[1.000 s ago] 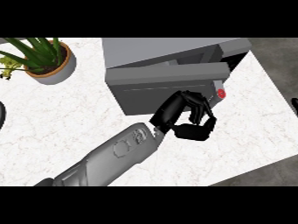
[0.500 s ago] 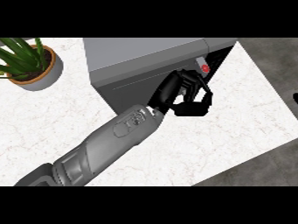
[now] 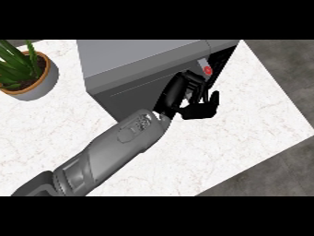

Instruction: Pick up the milk, place it into the microwave and close the microwave

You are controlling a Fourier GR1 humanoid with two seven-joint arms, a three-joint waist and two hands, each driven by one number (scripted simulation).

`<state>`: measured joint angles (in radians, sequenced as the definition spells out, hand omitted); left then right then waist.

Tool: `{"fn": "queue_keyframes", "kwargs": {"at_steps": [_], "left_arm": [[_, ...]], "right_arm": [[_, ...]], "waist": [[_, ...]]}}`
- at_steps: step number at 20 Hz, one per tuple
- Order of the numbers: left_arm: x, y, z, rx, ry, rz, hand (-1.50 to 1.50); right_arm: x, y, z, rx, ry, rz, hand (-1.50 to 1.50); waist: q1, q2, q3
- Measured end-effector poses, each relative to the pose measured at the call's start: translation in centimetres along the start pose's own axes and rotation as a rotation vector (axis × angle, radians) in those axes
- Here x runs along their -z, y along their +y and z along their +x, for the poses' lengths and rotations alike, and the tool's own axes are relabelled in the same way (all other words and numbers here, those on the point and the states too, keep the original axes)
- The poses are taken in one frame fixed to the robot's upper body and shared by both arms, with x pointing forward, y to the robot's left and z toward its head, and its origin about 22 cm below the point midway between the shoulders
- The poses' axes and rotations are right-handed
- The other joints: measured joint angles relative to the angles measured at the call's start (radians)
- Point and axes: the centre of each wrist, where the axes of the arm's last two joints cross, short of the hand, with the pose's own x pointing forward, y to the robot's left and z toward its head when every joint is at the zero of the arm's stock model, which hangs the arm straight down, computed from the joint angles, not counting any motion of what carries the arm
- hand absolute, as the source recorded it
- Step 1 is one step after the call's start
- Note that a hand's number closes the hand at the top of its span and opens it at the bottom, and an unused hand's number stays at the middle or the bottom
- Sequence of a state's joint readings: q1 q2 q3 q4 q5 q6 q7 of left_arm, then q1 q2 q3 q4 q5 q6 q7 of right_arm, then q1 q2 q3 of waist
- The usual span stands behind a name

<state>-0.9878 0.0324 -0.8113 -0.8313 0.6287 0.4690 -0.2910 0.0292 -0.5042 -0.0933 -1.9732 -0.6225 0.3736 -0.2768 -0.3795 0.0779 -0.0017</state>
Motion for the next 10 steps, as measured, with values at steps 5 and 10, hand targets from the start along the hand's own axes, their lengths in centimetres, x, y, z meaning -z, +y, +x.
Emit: {"fn": "queue_keyframes", "kwargs": {"at_steps": [5,10], "left_arm": [[-0.1,0.2,-0.1,0.000,-0.004,0.033,1.50],[-0.2,0.3,-0.2,0.000,-0.008,0.066,1.50]], "right_arm": [[0.5,-0.7,0.7,-0.013,0.004,0.008,-1.50],[0.9,-1.3,1.4,-0.030,0.008,0.019,-1.50]], "waist": [[-0.014,0.000,0.001],[-0.025,0.000,0.001]]}}
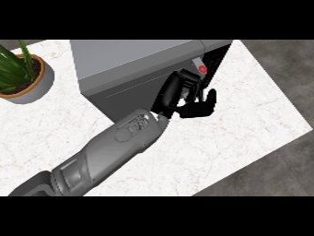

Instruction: Pick up the milk, place it into the microwave and close the microwave

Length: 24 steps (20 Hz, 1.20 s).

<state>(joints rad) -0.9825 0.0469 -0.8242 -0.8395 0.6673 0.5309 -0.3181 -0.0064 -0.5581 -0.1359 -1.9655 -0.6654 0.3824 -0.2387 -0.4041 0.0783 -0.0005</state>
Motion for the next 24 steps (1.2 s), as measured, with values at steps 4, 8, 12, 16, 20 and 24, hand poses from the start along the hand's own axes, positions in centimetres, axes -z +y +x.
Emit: {"fn": "queue_keyframes", "kwargs": {"at_steps": [4,8,12,16,20,24], "left_arm": [[-0.1,0.0,0.0,-0.001,-0.002,0.024,1.50],[-0.2,0.1,0.0,0.000,-0.011,0.047,1.50],[-0.2,0.1,0.0,-0.001,-0.014,0.064,1.50],[-0.3,0.1,0.0,0.000,-0.020,0.078,1.50],[-0.3,0.1,0.0,0.003,-0.028,0.091,1.50],[-0.3,0.1,-0.1,0.004,-0.027,0.101,1.50]], "right_arm": [[0.4,-0.6,0.6,-0.020,0.003,0.009,-1.50],[0.7,-1.1,1.0,-0.032,0.006,0.012,-1.50],[0.9,-1.4,1.2,-0.022,0.004,0.013,-1.50],[1.2,-1.7,1.6,-0.018,0.001,0.022,-1.50],[1.6,-2.0,1.9,-0.013,-0.006,0.024,-1.50],[1.8,-2.3,2.2,-0.005,-0.010,0.028,-1.50]], "waist": [[-0.007,0.001,0.000],[-0.013,0.003,0.001],[-0.017,0.005,0.002],[-0.021,0.006,0.002],[-0.025,0.007,0.002],[-0.029,0.006,0.002]]}}
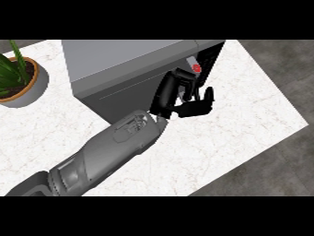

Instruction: Pick up the milk, place it into the microwave and close the microwave

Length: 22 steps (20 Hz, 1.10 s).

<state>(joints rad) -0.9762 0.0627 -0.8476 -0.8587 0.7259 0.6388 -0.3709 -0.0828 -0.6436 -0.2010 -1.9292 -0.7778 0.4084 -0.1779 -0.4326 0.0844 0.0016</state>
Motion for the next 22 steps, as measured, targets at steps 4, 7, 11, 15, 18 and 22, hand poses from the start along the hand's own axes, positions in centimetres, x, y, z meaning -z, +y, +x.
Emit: {"fn": "queue_keyframes", "kwargs": {"at_steps": [4,7,11,15,18,22], "left_arm": [[0.2,-1.5,0.3,-0.039,0.037,0.079,1.50],[0.4,-2.0,0.5,-0.046,0.050,0.067,1.50],[0.6,-2.3,0.6,-0.049,0.057,0.022,1.50],[0.7,-2.5,0.7,-0.048,0.055,-0.034,1.50],[0.7,-2.7,0.7,-0.049,0.054,-0.077,1.50],[0.7,-2.9,0.7,-0.054,0.049,-0.130,-1.50]], "right_arm": [[-0.1,-0.5,0.3,0.000,0.004,-0.015,-1.50],[-0.1,-0.9,0.6,-0.008,-0.003,-0.031,-1.50],[-0.3,-1.4,1.4,-0.027,-0.012,-0.055,-1.50],[-0.4,-1.7,2.1,-0.043,-0.024,-0.075,-1.50],[-0.4,-1.9,2.7,-0.052,-0.031,-0.085,-1.50],[-0.7,-2.0,3.2,-0.061,-0.030,-0.102,-1.50]], "waist": [[0.022,-0.001,0.001],[0.039,0.000,0.001],[0.056,0.000,0.001],[0.075,0.001,0.000],[0.090,0.001,0.000],[0.111,0.002,-0.001]]}}
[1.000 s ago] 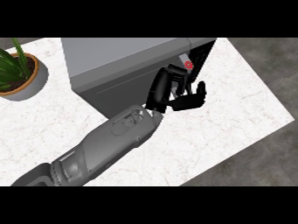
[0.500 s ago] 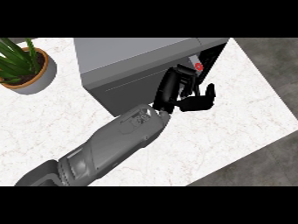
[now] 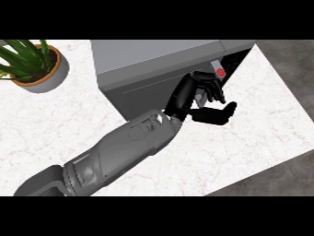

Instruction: Pick up the milk, place it into the microwave and close the microwave

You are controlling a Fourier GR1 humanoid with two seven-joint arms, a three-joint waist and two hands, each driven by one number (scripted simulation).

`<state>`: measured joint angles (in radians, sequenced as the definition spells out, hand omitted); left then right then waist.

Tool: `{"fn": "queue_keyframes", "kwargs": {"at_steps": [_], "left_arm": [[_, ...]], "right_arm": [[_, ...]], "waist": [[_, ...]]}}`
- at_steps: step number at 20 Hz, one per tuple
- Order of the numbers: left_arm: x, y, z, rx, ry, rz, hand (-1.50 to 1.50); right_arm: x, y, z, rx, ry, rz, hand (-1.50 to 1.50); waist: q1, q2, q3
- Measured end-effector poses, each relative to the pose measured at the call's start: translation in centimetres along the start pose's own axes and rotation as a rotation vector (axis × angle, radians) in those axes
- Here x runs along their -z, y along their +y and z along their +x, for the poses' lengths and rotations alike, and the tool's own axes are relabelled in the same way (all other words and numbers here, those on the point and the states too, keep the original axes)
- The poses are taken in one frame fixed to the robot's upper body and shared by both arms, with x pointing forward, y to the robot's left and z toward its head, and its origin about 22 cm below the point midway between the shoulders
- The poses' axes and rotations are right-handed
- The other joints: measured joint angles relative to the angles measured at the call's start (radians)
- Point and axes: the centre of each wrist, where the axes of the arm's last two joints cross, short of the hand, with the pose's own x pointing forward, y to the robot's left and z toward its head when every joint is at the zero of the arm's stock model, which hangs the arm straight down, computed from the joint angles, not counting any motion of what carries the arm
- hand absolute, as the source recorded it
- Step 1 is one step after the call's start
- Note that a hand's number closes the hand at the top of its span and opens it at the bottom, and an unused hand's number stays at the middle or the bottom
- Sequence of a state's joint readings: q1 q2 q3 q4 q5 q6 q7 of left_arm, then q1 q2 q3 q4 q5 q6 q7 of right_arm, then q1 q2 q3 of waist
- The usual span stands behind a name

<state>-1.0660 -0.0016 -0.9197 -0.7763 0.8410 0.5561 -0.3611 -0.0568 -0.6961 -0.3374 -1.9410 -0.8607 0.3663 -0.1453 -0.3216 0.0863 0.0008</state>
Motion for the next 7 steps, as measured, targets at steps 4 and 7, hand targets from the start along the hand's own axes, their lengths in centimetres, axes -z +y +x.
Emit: {"fn": "queue_keyframes", "kwargs": {"at_steps": [4,7], "left_arm": [[-0.18,-0.13,-0.19,-0.015,0.001,-0.032,-1.50],[-0.32,-0.17,-0.39,-0.022,0.001,-0.051,-1.50]], "right_arm": [[-0.25,-0.17,0.55,-0.013,0.000,-0.017,-1.50],[-0.37,-0.20,0.93,-0.016,-0.001,-0.021,-1.50]], "waist": [[0.022,-0.003,0.000],[0.035,-0.006,-0.001]]}}
